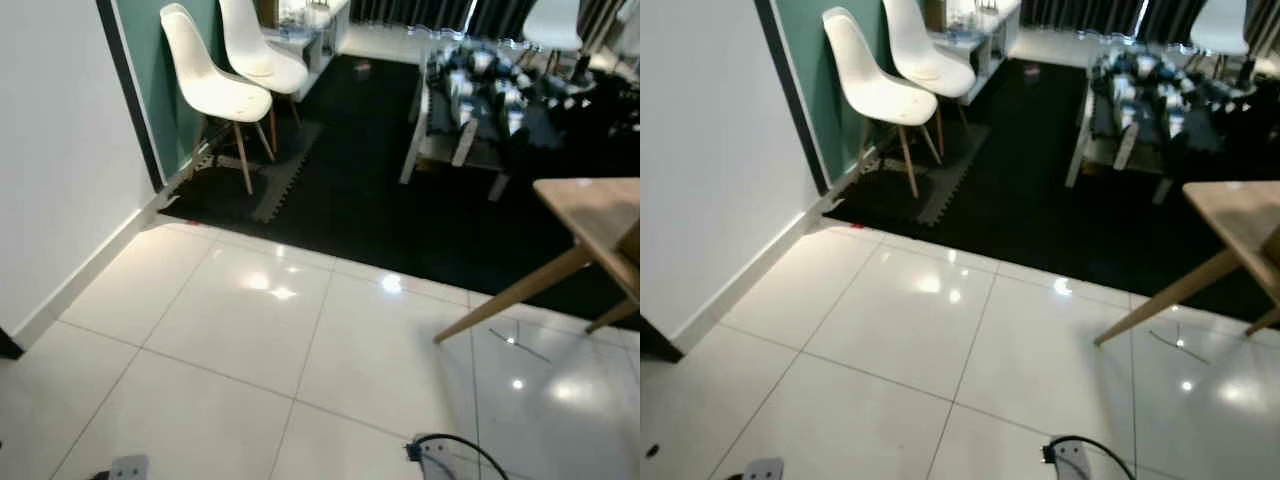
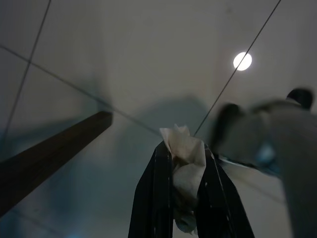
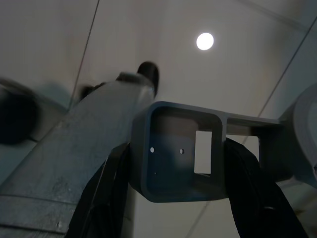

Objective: Picking trash to rubbish bin

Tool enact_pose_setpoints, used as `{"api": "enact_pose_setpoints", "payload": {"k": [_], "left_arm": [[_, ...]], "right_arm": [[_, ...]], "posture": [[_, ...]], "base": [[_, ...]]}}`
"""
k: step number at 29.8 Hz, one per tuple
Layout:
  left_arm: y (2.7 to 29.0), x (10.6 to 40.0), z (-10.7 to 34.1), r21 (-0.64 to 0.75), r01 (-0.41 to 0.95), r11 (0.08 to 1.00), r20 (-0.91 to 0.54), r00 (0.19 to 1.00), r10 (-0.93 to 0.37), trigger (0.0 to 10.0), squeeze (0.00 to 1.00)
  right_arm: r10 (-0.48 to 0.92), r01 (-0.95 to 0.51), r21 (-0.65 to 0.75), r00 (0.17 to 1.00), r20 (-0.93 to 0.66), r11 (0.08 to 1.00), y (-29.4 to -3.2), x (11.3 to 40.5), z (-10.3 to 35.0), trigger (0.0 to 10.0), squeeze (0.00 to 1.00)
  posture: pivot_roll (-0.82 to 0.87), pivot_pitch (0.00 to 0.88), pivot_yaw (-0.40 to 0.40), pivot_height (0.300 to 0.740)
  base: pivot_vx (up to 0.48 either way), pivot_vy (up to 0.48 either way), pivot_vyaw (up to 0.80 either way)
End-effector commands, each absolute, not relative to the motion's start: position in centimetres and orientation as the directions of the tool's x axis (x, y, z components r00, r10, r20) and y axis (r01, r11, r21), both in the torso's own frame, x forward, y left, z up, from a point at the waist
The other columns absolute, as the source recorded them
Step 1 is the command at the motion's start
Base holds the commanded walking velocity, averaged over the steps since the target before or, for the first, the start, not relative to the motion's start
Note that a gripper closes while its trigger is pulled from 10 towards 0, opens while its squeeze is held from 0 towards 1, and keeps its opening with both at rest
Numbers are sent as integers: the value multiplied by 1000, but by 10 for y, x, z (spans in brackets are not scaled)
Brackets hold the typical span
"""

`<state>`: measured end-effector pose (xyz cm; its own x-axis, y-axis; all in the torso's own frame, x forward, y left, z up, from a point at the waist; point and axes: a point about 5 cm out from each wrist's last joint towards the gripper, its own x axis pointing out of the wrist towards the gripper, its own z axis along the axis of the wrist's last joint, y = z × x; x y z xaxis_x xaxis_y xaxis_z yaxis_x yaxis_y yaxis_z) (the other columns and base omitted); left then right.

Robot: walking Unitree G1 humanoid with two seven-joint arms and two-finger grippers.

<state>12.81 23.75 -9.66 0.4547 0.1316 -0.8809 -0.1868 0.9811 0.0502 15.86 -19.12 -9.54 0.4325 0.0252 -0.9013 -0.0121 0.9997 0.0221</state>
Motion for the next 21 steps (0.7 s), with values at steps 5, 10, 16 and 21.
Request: {"api": "enact_pose_setpoints", "payload": {"k": [5, 10, 16, 21], "left_arm": [[235, 120, -100, 47, -193, 980, -895, 427, 127, 10000, 0], [234, 122, -100, 45, -187, 981, -892, 435, 124, 10000, 0], [233, 122, -100, 48, -180, 983, -891, 438, 123, 10000, 0], [233, 123, -99, 46, -180, 983, -890, 439, 122, 10000, 0]], "right_arm": [[29, -14, 25, 410, -912, 1000, -190, 152, -98, 10000, 0], [36, -19, 31, 412, -910, 999, -189, 153, -98, 10000, 0], [41, -26, 33, 415, -909, 999, -188, 155, -97, 10000, 0], [43, -29, 34, 417, -908, 999, -188, 156, -97, 10000, 0]], "posture": [[122, 80, -24, 740], [124, 77, -26, 740], [126, 73, -29, 740], [123, 69, -29, 740]], "base": [[0, 0, -315], [0, 0, -790], [0, 0, -788], [0, 0, -795]]}}
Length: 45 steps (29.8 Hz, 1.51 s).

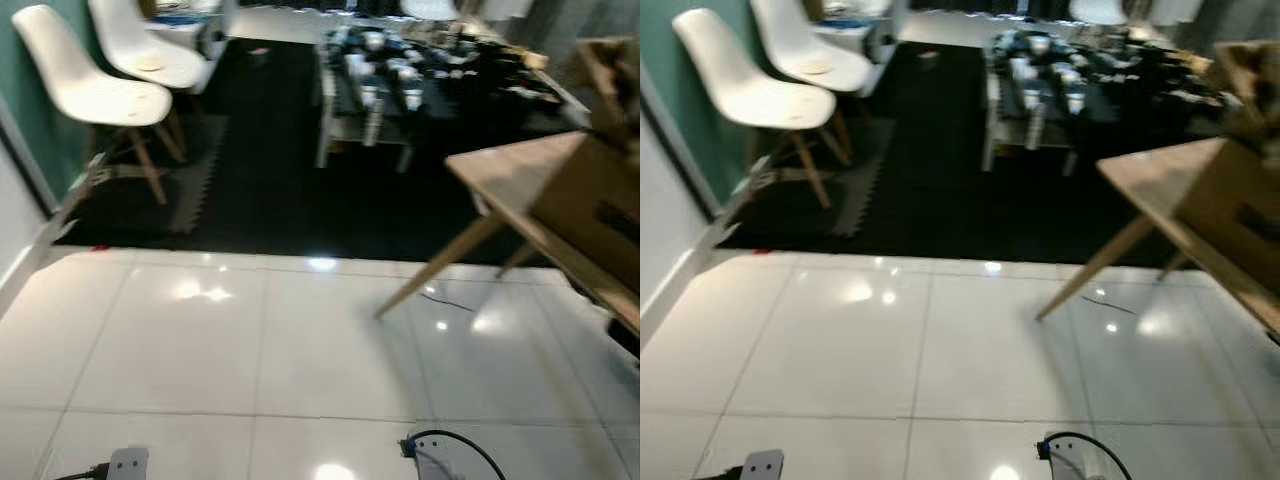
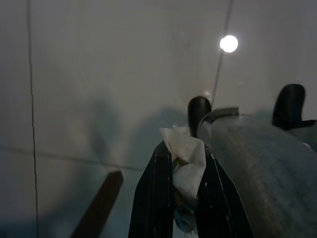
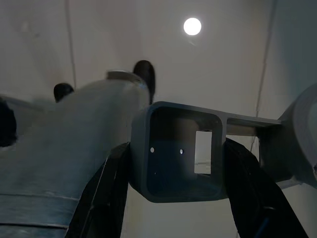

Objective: Picking trash to rubbish bin

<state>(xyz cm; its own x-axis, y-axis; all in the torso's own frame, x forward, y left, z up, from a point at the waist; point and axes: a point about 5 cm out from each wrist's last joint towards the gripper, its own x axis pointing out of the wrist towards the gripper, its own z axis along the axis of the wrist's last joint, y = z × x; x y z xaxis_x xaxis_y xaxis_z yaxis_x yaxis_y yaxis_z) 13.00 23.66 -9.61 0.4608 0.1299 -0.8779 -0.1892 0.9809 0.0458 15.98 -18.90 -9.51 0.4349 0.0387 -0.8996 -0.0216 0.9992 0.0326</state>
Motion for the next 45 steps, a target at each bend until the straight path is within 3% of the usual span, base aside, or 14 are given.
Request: {"api": "enact_pose_setpoints", "payload": {"k": [1, 45], "left_arm": [[233, 123, -99, 46, -180, 983, -890, 439, 122, 10000, 0], [238, 117, -100, 45, -232, 972, -885, 442, 147, 10000, 0]], "right_arm": [[43, -29, 34, 417, -908, 999, -188, 156, -97, 10000, 0], [27, -62, 2, 416, -909, 998, -186, 159, -96, 10000, 0]], "posture": [[123, 69, -29, 740], [157, 79, -38, 740]], "base": [[0, 0, -788], [0, 0, -792]]}}
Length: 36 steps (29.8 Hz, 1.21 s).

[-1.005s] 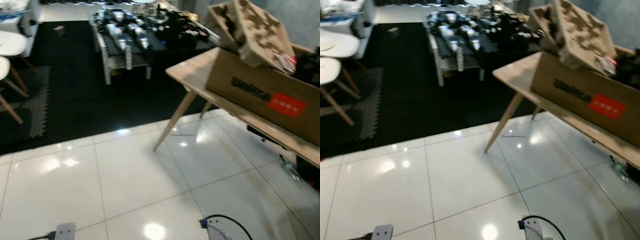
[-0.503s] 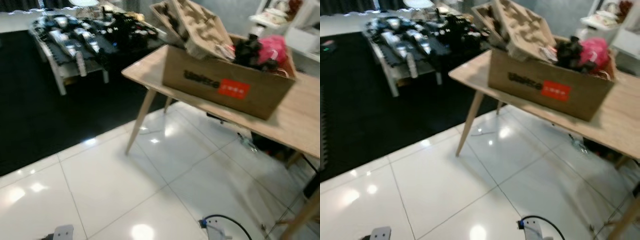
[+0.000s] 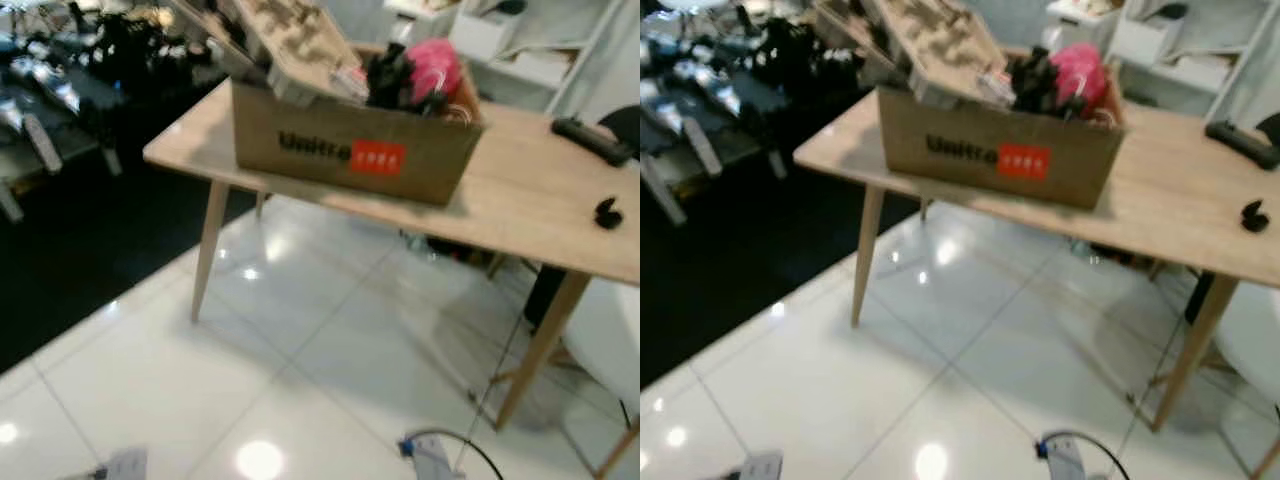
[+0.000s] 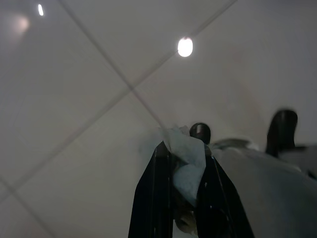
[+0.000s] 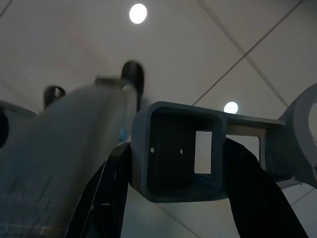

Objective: Picking trash to rubbish bin

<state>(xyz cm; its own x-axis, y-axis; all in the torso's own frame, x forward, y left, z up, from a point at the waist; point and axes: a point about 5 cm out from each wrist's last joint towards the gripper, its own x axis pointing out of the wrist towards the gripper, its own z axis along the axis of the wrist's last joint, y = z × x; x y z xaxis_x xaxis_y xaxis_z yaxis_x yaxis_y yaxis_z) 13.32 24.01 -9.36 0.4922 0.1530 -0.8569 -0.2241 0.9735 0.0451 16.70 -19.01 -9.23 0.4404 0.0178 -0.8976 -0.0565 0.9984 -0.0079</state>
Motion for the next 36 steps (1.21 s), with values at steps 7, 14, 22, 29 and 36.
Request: {"api": "enact_pose_setpoints", "payload": {"k": [7, 14, 22, 29, 36], "left_arm": [[238, 116, -100, 45, -236, 971, -886, 440, 148, 10000, 0], [238, 116, -100, 47, -233, 971, -886, 439, 148, 10000, 0], [238, 117, -100, 46, -222, 974, -886, 442, 142, 10000, 0], [238, 121, -99, 37, -208, 978, -882, 453, 130, 10000, 0], [237, 123, -98, 36, -203, 978, -880, 458, 127, 10000, 0]], "right_arm": [[25, -66, -3, 415, -910, 998, -187, 158, -96, 10000, 0], [20, -69, -9, 414, -910, 998, -188, 157, -97, 10000, 0], [17, -58, -8, 418, -908, 998, -187, 157, -97, 10000, 0], [24, -63, -4, 428, -904, 998, -186, 160, -96, 10000, 0], [26, -65, -2, 433, -901, 998, -186, 162, -95, 10000, 0]], "posture": [[154, 80, -40, 740], [148, 83, -38, 740], [147, 76, -34, 740], [149, 69, -37, 740], [152, 70, -38, 740]], "base": [[0, 0, -793], [0, 0, -793], [0, 0, 0], [73, 0, 0], [253, 0, 0]]}}
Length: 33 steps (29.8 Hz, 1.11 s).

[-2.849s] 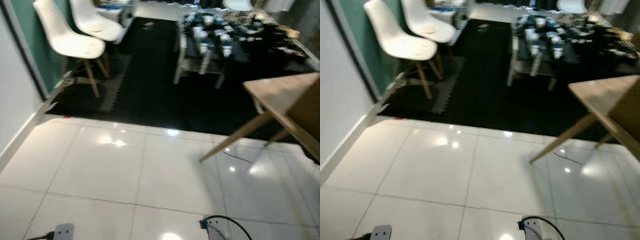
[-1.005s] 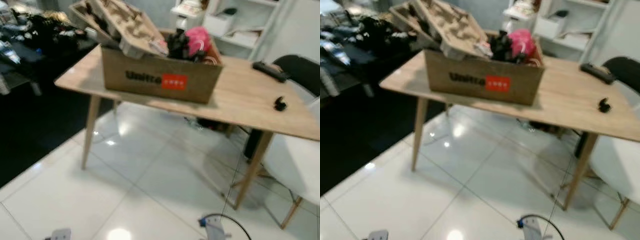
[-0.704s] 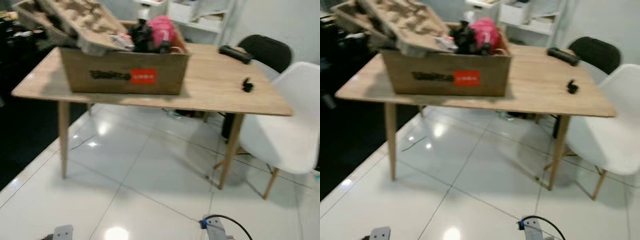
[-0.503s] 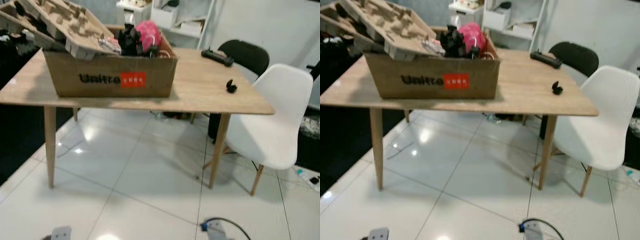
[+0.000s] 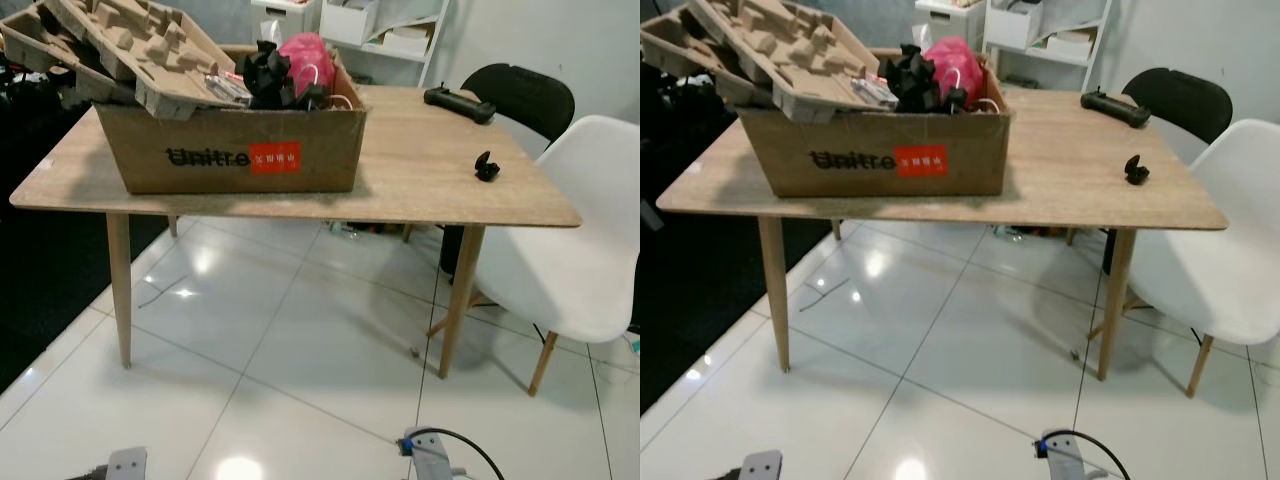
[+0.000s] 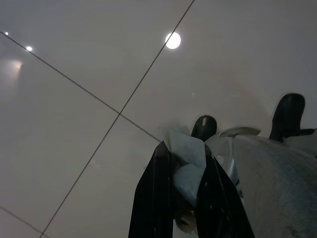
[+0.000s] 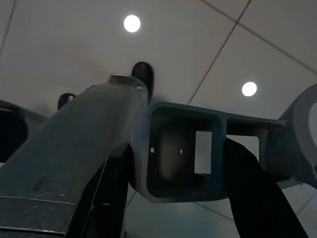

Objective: Picking trash to rubbish bin

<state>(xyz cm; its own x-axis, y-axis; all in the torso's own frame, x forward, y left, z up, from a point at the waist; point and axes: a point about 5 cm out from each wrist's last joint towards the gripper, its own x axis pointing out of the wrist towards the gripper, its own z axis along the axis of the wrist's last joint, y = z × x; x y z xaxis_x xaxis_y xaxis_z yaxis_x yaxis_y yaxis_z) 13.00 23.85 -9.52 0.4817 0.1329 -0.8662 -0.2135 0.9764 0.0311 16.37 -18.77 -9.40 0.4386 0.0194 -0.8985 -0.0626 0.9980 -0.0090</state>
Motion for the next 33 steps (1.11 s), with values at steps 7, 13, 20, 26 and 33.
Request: {"api": "enact_pose_setpoints", "payload": {"k": [7, 13, 20, 26, 33], "left_arm": [[236, 122, -99, 34, -200, 979, -882, 455, 123, 10000, 0], [235, 121, -99, 31, -196, 980, -884, 453, 119, 10000, 0], [234, 122, -99, 30, -191, 981, -882, 457, 116, 10000, 0], [233, 124, -99, 29, -187, 982, -881, 459, 114, 10000, 0], [233, 125, -98, 28, -187, 982, -881, 460, 113, 10000, 0]], "right_arm": [[29, -72, -2, 427, -904, 997, -185, 161, -95, 10000, 0], [27, -53, 5, 430, -903, 999, -185, 160, -96, 10000, 0], [29, -52, 6, 436, -899, 999, -185, 162, -95, 10000, 0], [26, -48, 5, 441, -897, 999, -185, 164, -94, 10000, 0], [24, -46, 4, 442, -897, 999, -186, 164, -94, 10000, 0]], "posture": [[149, 79, -34, 740], [147, 82, -33, 740], [143, 77, -32, 740], [141, 75, -33, 740], [140, 74, -34, 740]], "base": [[255, 0, -314], [266, 0, 0], [269, 0, 0], [271, 0, 0], [272, 0, 0]]}}
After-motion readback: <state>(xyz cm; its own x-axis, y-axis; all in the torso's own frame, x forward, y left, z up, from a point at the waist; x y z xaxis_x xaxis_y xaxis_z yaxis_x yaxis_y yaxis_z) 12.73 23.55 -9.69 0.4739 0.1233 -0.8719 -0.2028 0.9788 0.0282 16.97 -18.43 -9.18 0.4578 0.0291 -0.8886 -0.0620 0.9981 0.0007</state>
